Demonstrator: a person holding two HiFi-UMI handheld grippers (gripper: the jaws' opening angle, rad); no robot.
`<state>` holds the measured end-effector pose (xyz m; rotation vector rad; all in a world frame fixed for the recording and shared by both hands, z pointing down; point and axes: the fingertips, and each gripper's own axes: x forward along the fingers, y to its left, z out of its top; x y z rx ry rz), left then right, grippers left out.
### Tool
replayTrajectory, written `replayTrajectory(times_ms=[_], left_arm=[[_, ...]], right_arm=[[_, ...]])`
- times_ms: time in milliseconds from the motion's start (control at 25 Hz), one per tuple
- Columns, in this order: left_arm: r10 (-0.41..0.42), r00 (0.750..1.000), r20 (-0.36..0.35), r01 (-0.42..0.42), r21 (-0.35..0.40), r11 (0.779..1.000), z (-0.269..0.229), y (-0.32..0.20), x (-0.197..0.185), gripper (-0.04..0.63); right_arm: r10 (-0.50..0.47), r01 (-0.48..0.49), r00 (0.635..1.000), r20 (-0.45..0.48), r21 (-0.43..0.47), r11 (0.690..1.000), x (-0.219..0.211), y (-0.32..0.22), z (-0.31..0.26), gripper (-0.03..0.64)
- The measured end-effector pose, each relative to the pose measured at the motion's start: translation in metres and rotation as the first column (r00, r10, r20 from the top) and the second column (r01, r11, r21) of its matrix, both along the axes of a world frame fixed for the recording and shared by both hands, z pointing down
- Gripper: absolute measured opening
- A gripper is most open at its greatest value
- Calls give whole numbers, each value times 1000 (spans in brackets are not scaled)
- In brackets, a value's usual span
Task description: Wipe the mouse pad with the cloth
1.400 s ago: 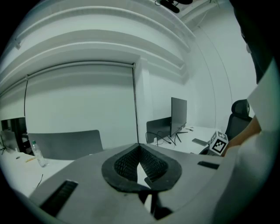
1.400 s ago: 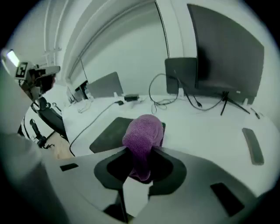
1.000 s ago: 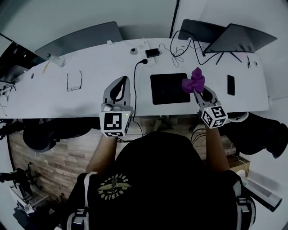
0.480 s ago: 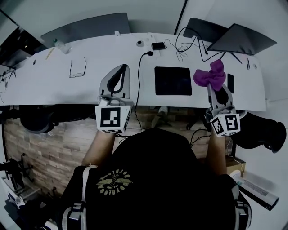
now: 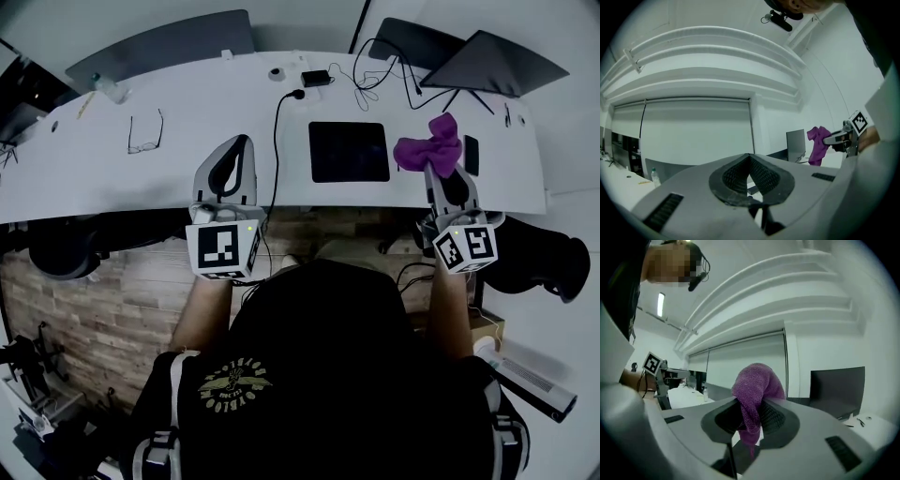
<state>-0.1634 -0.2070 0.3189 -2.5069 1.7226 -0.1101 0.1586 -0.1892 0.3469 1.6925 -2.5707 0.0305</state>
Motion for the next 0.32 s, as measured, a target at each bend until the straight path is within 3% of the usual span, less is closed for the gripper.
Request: replayTrajectory(times_ms=[320], left_arm=[[-78, 997, 19, 79, -47, 996, 9, -9, 16, 2]], right_arm=[[-83, 83, 997, -4, -21, 996, 12, -35, 0, 87]])
